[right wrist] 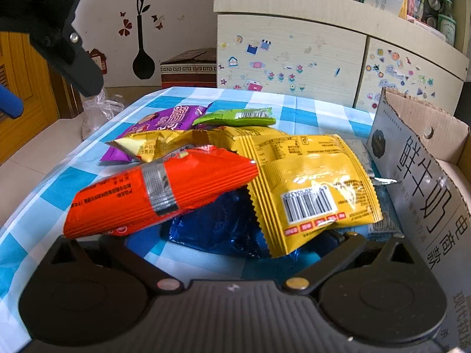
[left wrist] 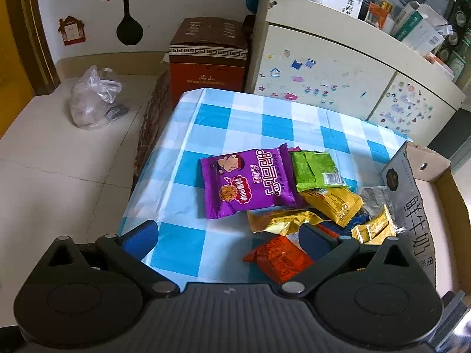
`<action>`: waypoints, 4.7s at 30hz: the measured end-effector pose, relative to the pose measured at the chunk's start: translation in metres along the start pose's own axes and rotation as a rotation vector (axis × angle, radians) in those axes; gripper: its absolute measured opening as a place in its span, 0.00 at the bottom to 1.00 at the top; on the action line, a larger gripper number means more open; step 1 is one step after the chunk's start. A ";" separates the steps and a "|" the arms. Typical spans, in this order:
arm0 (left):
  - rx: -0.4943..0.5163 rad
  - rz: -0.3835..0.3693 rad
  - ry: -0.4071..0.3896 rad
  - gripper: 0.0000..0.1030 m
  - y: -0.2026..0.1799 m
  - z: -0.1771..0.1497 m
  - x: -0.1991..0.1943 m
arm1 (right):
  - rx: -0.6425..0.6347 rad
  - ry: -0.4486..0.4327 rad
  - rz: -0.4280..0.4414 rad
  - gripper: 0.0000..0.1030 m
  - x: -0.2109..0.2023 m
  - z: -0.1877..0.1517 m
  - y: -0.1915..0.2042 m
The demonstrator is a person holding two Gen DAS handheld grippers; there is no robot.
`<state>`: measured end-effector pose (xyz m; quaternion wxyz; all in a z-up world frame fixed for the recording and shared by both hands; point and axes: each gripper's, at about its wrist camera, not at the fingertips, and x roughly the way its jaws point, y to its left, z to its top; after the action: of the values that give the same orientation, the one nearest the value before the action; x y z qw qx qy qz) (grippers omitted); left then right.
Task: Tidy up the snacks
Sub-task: 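Move both grippers toward the pile of snack packets, then grasp the yellow packet with the right gripper while the left grasps the red-orange packet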
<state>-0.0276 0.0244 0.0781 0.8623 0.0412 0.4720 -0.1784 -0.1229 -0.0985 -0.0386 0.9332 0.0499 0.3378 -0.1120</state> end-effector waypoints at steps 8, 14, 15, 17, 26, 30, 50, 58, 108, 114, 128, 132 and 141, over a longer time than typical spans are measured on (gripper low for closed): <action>0.029 0.004 0.011 1.00 -0.004 -0.002 0.000 | 0.000 0.000 0.000 1.00 0.000 0.000 0.000; 0.046 0.028 0.033 1.00 -0.006 -0.005 0.006 | -0.001 0.001 -0.001 1.00 0.000 0.000 0.000; 0.049 0.030 0.034 1.00 -0.006 -0.005 0.006 | 0.000 0.001 -0.002 1.00 0.000 0.001 0.000; 0.057 0.029 0.036 1.00 -0.007 -0.005 0.007 | 0.020 0.006 -0.016 1.00 -0.001 0.001 0.001; 0.076 0.051 0.032 1.00 -0.007 -0.006 0.008 | 0.111 0.285 -0.110 1.00 -0.011 0.020 0.011; 0.097 0.073 0.026 1.00 -0.008 -0.007 0.008 | 0.163 0.405 -0.097 0.99 -0.018 0.026 0.003; 0.091 0.092 0.064 1.00 -0.005 -0.011 -0.001 | 0.340 0.263 -0.201 0.99 -0.084 0.080 -0.043; 0.106 0.103 0.076 1.00 -0.012 -0.015 0.001 | 0.359 0.258 -0.230 0.99 -0.078 0.082 -0.039; 0.033 0.174 0.124 0.99 -0.008 -0.027 0.010 | 0.324 0.288 -0.222 0.99 -0.061 0.082 -0.026; 0.044 0.186 0.129 0.99 -0.009 -0.027 0.013 | 0.315 0.293 -0.226 0.99 -0.059 0.082 -0.025; 0.083 0.235 0.114 0.97 -0.012 -0.030 0.014 | 0.274 0.290 -0.236 0.99 -0.055 0.080 -0.019; 0.082 0.229 0.122 0.96 -0.011 -0.031 0.014 | 0.263 0.274 -0.241 0.99 -0.055 0.077 -0.018; 0.168 0.189 0.116 0.94 -0.018 -0.027 0.006 | 0.303 0.248 -0.172 0.99 -0.060 0.076 -0.030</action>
<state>-0.0525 0.0123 0.0599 0.8401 0.1678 0.4984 -0.1325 -0.1281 -0.1302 0.0580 0.8532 0.1740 0.4324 -0.2339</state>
